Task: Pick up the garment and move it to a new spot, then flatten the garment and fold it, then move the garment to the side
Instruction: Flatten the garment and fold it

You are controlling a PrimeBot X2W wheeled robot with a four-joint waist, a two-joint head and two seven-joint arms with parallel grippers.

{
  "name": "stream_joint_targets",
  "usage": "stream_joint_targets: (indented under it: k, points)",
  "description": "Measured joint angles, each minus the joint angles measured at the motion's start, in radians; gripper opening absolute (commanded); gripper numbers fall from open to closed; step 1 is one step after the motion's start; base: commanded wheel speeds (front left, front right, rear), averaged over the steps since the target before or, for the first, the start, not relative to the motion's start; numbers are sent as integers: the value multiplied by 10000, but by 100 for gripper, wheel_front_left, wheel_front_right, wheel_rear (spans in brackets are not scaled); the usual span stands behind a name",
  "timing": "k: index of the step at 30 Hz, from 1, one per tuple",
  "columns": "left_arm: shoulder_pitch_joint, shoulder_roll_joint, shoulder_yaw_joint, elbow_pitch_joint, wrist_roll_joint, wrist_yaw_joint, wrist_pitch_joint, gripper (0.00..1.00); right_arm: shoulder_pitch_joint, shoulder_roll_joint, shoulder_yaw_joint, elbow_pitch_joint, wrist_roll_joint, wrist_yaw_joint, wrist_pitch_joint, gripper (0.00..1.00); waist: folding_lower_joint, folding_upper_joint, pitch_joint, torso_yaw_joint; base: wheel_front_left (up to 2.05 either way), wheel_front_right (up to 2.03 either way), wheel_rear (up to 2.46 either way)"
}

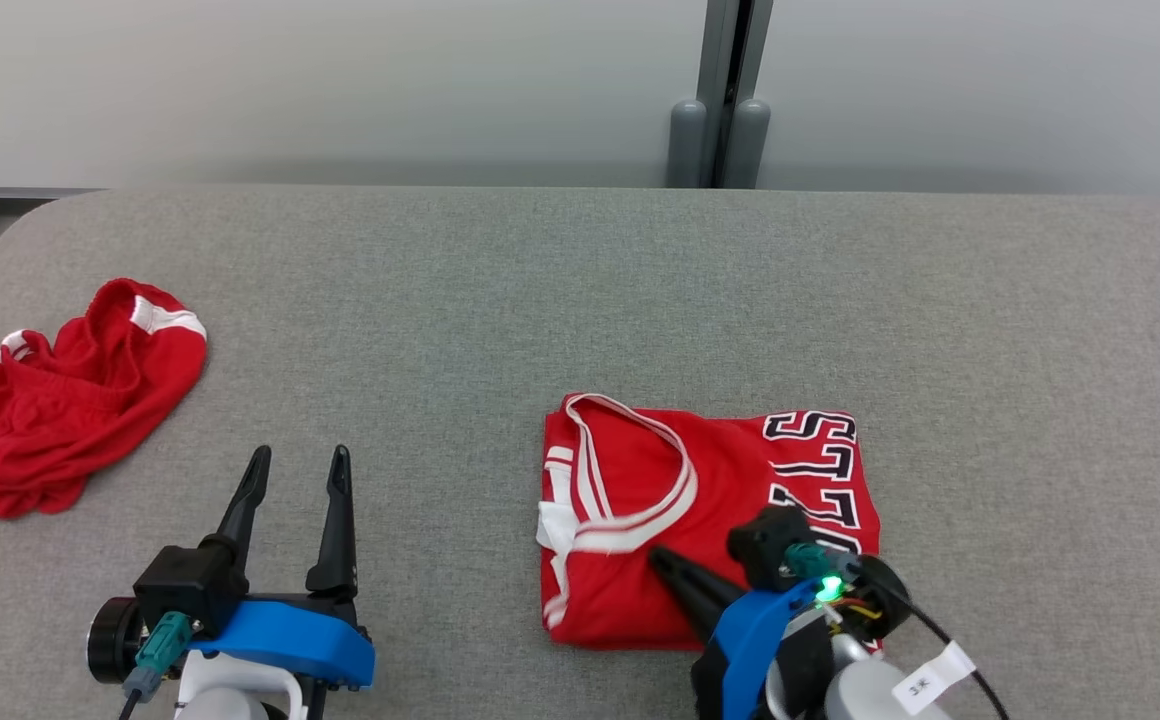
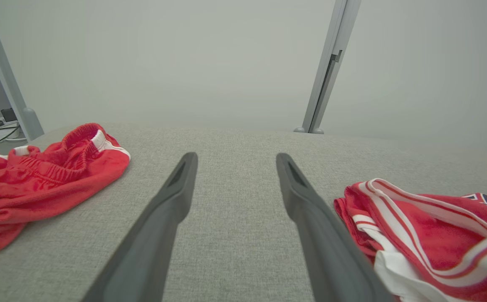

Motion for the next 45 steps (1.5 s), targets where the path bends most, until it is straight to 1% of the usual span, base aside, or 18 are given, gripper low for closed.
stream_joint_targets:
  k: [3, 6, 7, 11, 12, 13, 14, 15, 19, 21, 24, 26, 28, 30, 31, 33, 36, 45]
  points:
    - [-15, -10, -88, 13, -2, 0, 2, 100, -136, 27, 1133, 353, 911, 0, -71, 0, 0, 0, -33, 89, 0, 0, 0]
    - [-15, -12, -121, 52, -29, 0, 2, 100, -162, 21, 2048, 449, 2123, 0, -31, 0, 0, 0, -59, 128, 0, 0, 0]
    - [-15, -12, -121, 52, -29, 0, 2, 100, -162, 21, 2048, 449, 2123, 0, -31, 0, 0, 0, -59, 128, 0, 0, 0]
    - [-6, 12, -134, 121, -44, 0, 2, 100, -316, 15, 3139, 337, 3712, 0, -31, 0, 0, 0, -135, 131, 0, 0, 0]
    - [12, 13, -132, 121, -52, 4, 2, 100, -397, 33, 3164, 290, 3847, 0, -144, 0, 0, 0, -161, 118, 0, 0, 0]
    - [31, 15, -132, 123, -67, 10, 2, 100, -459, 46, 3083, 228, 3977, 0, -339, 35, 0, 0, -197, 104, 0, 0, 0]
    - [52, 23, -136, 123, -77, 19, 2, 100, -504, 36, 2964, 144, 4031, 0, -566, 78, 0, 0, -242, 90, 0, 0, 0]
    - [72, 23, -148, 117, -77, 25, 2, 100, -518, 40, 2761, 58, 4061, 0, -796, 100, 0, 0, -290, 71, 0, 0, 0]
    - [259, 44, -153, 79, -107, 127, 2, 100, -418, -111, 1361, -472, 3839, 0, -1845, 100, 0, 0, -504, -40, 0, 0, 0]
    - [357, 65, -144, 69, -115, 142, 2, 100, -197, -301, 403, -777, 3384, 0, -2299, 100, -1, 0, -615, -112, 0, 0, 0]
    - [474, 113, -92, 54, -163, 163, 2, 100, 275, -466, -1185, -1308, 2265, 0, -2723, 100, -1, 0, -766, -248, 0, 0, 0]
    - [524, 153, -44, 0, -207, 224, 2, 100, 605, -447, -2240, -1764, 1570, 0, -2847, 100, -1, 0, -855, -338, 0, 0, 0]
    - [624, 180, -2, -52, -211, 242, 2, 100, 947, -355, -3319, -2069, 961, 0, -2731, 100, -1, -1, -933, -416, 0, 0, 0]
    - [686, 201, 21, -69, -226, 272, 2, 100, 1245, -282, -4048, -2341, 255, 0, -2464, 100, -1, 0, -997, -492, 0, 0, 0]
    - [697, 217, 21, -92, -232, 301, 2, 100, 1342, -224, -4347, -2456, 146, 0, -2330, 100, -1, 0, -1024, -523, 0, 0, 0]
    - [712, 230, 23, -109, -242, 320, 2, 100, 1537, -153, -4698, -2698, -84, 0, -2151, 100, -1, 1, -1065, -565, 0, 0, 0]
    - [768, 249, 19, -104, -242, 330, 2, 100, 1808, -75, -4861, -2949, -138, 0, -2021, 100, 0, 1, -1120, -601, 0, 0, 0]
    - [955, 324, 29, 42, -322, 491, 36, 100, 2298, -15, -5252, -2876, -207, 0, -2021, 100, 0, 1, -1365, -658, 0, 0, 0]
